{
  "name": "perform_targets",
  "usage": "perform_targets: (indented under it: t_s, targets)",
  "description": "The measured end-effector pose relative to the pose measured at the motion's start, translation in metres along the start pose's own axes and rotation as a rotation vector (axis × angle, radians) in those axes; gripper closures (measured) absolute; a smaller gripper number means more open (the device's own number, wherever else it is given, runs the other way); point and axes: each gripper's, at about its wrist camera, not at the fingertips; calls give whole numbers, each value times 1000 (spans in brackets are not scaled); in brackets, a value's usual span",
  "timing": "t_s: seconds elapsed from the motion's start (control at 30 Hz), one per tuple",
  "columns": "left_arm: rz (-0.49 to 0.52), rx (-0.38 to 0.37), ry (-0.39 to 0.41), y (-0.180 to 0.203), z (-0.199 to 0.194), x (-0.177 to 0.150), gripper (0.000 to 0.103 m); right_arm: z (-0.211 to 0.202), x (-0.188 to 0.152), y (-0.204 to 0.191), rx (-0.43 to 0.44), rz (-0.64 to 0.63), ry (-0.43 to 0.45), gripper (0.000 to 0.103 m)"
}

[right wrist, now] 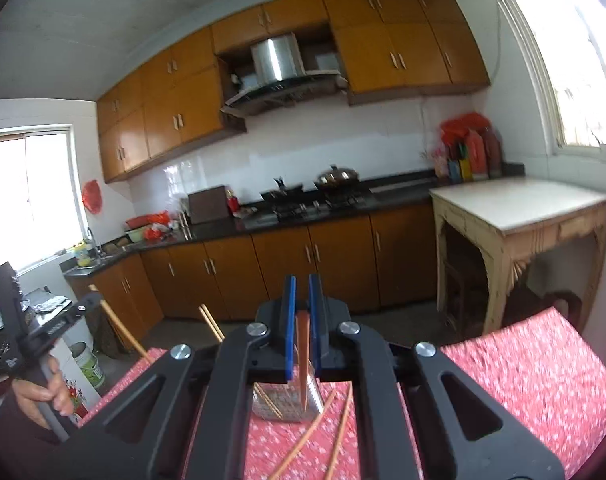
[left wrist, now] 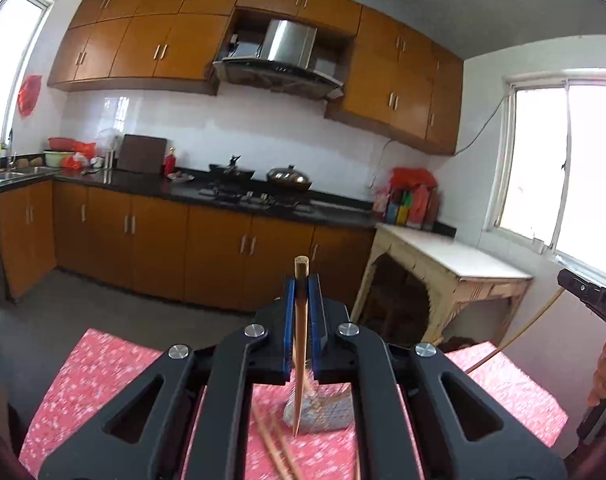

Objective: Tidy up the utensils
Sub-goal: 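Lift both held chopsticks and carry them over the wire holder, then open both tools to drop the chopsticks into the wire holder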

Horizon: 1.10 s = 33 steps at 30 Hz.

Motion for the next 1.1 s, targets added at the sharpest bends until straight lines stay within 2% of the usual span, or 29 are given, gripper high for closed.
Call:
perform_targets:
  t_s: [0.23,0.53,0.73,0.93,1.0,1.03,1.07,1.1]
  targets:
    - [0,-22,62,33,36,15,97,50,17,-29,12,-39,24,96]
    - [10,47,103,42,87,1,97,120,1,-40,21,-46,20,96]
    - [-18,79,88,32,112,-14,96,157,-18,-27,12,-9,-34,95]
    - [-37,88,8,22,134,-31,96,187,-38,-12,14,30,-117,95]
    - [-38,93,-11,19,133,-34,96,190,-45,-12,-9,7,-135,91]
    - [-34,93,-14,17,131,-34,95,189,-47,-10,-20,-2,-137,86]
    - [-28,97,-16,16,128,-34,92,186,-48,-8,-30,-3,-132,73]
    - [-21,113,-17,15,124,-33,90,181,-48,-4,-46,0,-119,65]
Point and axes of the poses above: each gripper's, at about its wrist camera, not at the fingertips, and z roughly the way its jaws point, y to its right, x to its top, and after that the axes turned 5 degrees about y, right-handed
